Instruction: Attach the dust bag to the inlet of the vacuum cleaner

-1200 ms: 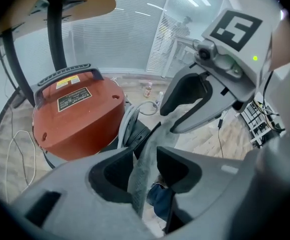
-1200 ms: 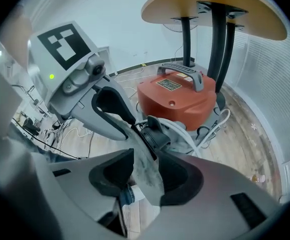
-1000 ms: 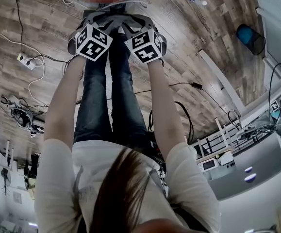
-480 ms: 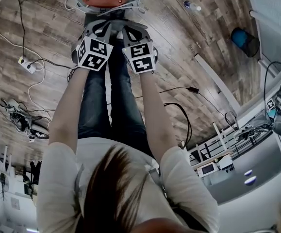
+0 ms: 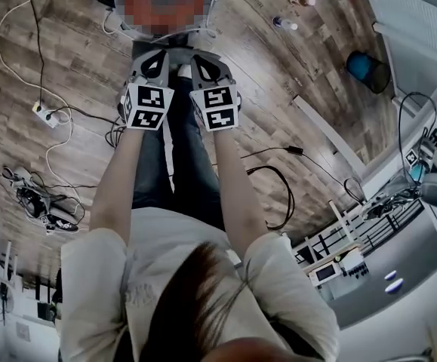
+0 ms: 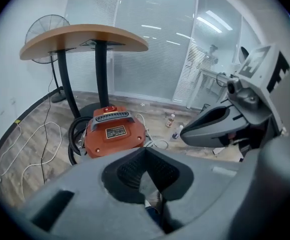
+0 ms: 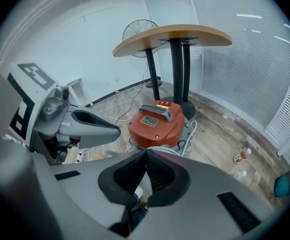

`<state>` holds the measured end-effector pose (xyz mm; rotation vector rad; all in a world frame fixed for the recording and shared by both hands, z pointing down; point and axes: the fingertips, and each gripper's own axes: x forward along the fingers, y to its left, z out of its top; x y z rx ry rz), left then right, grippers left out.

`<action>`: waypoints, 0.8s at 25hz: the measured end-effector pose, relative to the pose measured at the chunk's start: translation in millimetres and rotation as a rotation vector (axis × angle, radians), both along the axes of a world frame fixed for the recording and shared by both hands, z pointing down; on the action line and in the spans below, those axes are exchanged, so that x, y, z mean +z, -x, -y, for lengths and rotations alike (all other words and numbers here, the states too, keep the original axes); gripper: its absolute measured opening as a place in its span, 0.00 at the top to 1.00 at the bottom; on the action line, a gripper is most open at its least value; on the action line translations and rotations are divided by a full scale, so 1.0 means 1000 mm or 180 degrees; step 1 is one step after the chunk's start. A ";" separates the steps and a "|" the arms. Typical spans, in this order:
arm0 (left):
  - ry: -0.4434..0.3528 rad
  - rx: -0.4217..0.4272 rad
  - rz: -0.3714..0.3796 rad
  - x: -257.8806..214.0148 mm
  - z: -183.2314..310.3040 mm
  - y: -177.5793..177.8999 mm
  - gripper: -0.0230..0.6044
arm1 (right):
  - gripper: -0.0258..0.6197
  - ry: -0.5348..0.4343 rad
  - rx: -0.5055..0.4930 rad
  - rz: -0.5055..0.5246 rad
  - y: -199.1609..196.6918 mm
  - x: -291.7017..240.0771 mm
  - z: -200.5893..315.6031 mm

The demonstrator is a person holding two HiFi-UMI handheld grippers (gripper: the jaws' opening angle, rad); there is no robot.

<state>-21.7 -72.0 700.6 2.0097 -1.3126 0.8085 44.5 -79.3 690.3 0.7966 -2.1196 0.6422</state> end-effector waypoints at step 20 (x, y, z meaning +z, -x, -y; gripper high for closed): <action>-0.0542 -0.0348 -0.0124 -0.136 0.025 0.017 0.94 | 0.96 -0.0625 0.0344 0.0349 0.007 -0.156 0.026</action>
